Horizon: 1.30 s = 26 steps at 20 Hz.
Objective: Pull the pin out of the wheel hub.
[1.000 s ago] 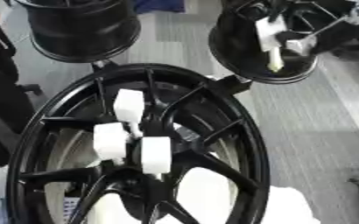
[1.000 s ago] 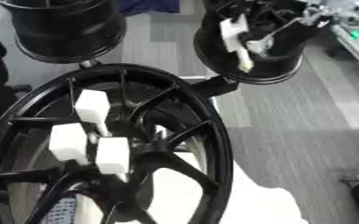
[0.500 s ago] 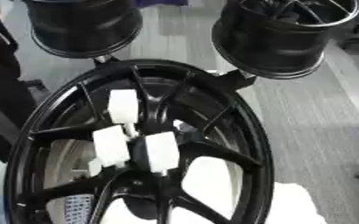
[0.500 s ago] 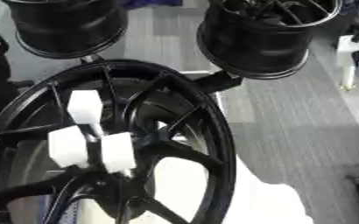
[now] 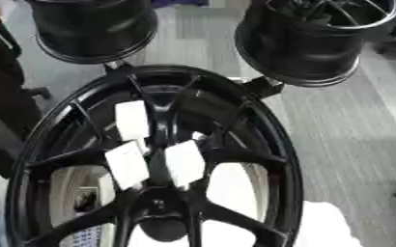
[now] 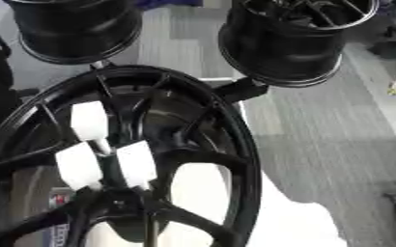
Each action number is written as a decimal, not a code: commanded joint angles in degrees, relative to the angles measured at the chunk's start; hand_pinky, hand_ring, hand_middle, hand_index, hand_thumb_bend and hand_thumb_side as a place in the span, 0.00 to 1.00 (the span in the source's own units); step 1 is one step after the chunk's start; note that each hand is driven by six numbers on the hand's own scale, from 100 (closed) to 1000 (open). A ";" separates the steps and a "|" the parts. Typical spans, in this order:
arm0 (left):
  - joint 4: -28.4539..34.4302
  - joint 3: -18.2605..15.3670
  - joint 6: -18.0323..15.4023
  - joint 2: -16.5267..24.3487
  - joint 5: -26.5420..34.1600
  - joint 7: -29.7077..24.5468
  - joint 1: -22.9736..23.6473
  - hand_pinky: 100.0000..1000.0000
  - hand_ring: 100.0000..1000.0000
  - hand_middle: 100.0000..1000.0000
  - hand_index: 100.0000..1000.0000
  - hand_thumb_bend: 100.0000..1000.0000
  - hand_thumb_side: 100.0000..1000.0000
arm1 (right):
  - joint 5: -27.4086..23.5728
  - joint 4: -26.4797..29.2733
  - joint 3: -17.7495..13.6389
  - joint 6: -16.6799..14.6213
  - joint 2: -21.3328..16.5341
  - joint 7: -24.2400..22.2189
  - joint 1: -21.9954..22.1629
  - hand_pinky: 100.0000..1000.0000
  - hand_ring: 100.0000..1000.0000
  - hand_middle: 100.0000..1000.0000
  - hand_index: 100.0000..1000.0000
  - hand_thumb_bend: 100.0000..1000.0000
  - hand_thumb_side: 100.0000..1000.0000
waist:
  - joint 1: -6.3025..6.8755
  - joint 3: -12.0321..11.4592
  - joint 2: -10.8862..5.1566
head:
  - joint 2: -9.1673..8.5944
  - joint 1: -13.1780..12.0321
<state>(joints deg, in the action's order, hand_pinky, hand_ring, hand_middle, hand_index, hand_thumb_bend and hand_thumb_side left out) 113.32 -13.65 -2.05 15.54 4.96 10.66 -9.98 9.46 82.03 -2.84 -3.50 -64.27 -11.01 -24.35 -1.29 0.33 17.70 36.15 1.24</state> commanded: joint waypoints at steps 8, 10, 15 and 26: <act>1.27 -0.33 -0.17 0.64 -0.13 -0.21 -0.39 0.75 0.72 0.61 0.82 0.00 0.62 | 3.49 0.48 -0.39 2.71 -2.34 0.88 -1.69 0.91 0.95 0.90 0.80 0.00 0.20 | -0.03 -0.24 -1.11 | -0.14 0.00; 1.27 -0.34 -0.13 0.59 -0.11 -0.22 -0.35 0.75 0.72 0.61 0.82 0.00 0.62 | 4.11 0.61 -0.33 3.11 -2.20 0.91 -1.77 0.91 0.96 0.91 0.80 0.00 0.20 | 0.01 -0.26 -1.07 | -0.09 0.01; 1.27 -0.30 -0.18 0.59 -0.16 -0.34 -0.38 0.75 0.72 0.61 0.82 0.00 0.62 | 3.83 1.21 -0.29 2.79 -1.89 0.58 -2.05 0.89 0.91 0.86 0.80 0.00 0.00 | 0.13 -0.22 -1.04 | -0.05 0.02; 1.27 -0.20 -0.25 0.72 -0.39 -0.48 -0.42 0.75 0.72 0.61 0.82 0.00 0.62 | -1.36 4.46 0.56 2.70 -1.54 2.54 -3.71 0.85 0.77 0.70 0.79 0.00 0.00 | 0.48 -0.30 -0.97 | 0.15 0.25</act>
<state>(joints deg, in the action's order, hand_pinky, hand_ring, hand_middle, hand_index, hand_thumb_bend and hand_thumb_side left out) 113.32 -13.63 -2.22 15.53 4.69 10.39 -10.00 8.96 85.26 -1.73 -0.75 -64.14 -8.71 -27.25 -0.78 0.00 17.68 36.22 1.31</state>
